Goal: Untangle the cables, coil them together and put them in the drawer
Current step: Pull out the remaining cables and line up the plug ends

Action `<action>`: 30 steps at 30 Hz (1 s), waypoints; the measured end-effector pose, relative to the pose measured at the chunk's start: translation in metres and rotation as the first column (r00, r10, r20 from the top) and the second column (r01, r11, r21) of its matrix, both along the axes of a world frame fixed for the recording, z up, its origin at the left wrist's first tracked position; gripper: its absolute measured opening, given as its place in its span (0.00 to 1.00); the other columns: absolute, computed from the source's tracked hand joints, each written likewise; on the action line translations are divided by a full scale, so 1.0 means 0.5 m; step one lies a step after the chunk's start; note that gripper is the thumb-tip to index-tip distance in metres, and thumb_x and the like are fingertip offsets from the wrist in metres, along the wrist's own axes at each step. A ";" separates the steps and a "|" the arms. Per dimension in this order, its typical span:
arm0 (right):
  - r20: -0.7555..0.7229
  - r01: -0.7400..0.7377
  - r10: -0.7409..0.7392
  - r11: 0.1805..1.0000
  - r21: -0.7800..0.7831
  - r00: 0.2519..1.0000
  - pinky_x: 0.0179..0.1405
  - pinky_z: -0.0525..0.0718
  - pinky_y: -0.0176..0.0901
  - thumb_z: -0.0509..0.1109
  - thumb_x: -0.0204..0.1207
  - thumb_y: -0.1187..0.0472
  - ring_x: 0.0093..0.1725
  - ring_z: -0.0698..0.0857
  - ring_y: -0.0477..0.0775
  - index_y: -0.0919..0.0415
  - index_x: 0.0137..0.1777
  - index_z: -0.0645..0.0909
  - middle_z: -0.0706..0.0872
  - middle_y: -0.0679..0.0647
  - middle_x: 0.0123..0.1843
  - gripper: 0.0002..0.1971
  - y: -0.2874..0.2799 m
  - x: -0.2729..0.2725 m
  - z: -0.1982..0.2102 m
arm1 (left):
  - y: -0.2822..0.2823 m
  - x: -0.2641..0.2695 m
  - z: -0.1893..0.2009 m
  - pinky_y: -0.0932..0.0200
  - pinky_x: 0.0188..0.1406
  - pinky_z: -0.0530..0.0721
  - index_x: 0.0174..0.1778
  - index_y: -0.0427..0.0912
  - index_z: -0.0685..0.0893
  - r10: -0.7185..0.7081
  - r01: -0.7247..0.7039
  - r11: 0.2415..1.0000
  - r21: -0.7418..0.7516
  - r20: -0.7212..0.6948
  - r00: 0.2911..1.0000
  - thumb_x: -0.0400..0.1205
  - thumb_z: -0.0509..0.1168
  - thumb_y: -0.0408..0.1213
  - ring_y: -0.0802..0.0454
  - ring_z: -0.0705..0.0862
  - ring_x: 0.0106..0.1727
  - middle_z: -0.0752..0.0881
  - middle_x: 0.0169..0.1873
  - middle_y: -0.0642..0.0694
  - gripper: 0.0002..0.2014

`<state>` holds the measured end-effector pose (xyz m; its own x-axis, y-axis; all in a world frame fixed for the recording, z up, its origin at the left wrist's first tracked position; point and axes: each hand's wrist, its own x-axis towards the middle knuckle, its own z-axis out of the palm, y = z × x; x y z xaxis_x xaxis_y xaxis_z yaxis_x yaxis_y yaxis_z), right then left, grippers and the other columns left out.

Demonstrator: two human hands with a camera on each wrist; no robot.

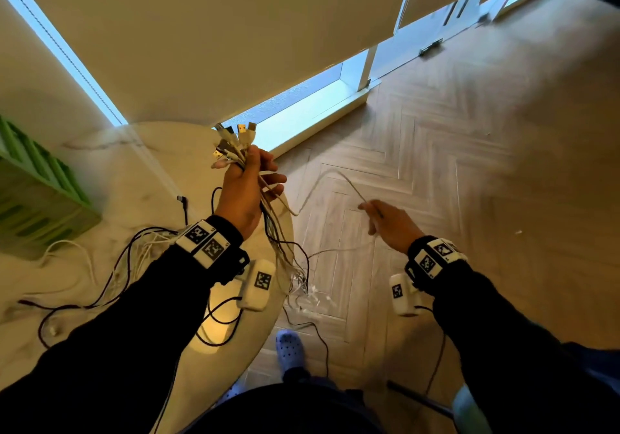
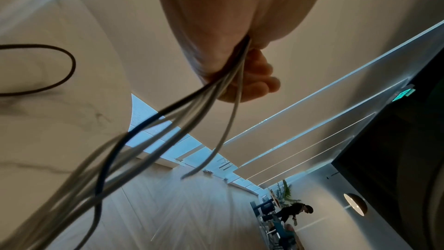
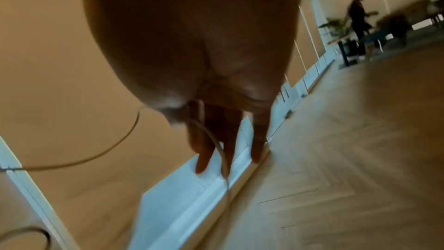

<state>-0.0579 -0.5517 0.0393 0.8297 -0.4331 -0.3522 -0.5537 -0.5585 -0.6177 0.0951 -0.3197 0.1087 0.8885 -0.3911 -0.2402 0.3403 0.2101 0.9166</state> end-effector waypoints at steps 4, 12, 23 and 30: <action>-0.469 -0.068 0.076 0.997 0.035 0.880 0.82 0.66 0.53 0.72 0.80 0.54 0.84 0.65 0.62 0.61 0.88 0.53 0.62 0.62 0.87 0.42 -0.014 -0.005 -0.012 | -0.013 -0.005 0.001 0.52 0.49 0.87 0.43 0.42 0.80 -0.094 0.094 0.995 -0.026 0.015 0.995 0.93 0.51 0.46 0.49 0.89 0.41 0.83 0.29 0.49 0.19; 0.222 -0.329 0.280 0.918 0.222 0.934 0.80 0.71 0.56 0.73 0.77 0.48 0.79 0.74 0.50 0.47 0.87 0.56 0.74 0.49 0.82 0.41 0.165 0.103 0.108 | -0.044 -0.041 0.012 0.47 0.80 0.69 0.62 0.52 0.87 -0.404 0.323 0.893 0.313 0.243 0.882 0.91 0.51 0.55 0.59 0.79 0.73 0.85 0.68 0.57 0.20; 0.350 -0.174 -0.109 0.707 0.685 0.930 0.29 0.63 0.42 0.51 0.86 0.67 0.28 0.62 0.47 0.57 0.41 0.65 0.65 0.50 0.31 0.12 0.258 0.099 0.134 | -0.021 0.022 0.045 0.44 0.77 0.76 0.56 0.44 0.87 -0.643 0.585 0.714 0.384 0.029 0.765 0.76 0.71 0.62 0.53 0.86 0.63 0.92 0.56 0.50 0.26; 0.185 -0.240 0.183 0.903 0.356 0.965 0.42 0.78 0.45 0.49 0.91 0.53 0.36 0.74 0.52 0.57 0.43 0.71 0.76 0.54 0.36 0.17 0.252 0.101 0.141 | -0.019 0.016 0.084 0.57 0.65 0.82 0.58 0.48 0.89 -0.795 0.619 0.590 0.519 0.242 0.556 0.86 0.66 0.51 0.63 0.88 0.59 0.93 0.54 0.55 0.13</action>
<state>-0.0072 -0.4257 0.1096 0.9409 -0.1021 -0.3230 -0.3375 -0.3658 -0.8674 0.1028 -0.3294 0.1507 0.3851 -0.9042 -0.1847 -0.1901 -0.2735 0.9429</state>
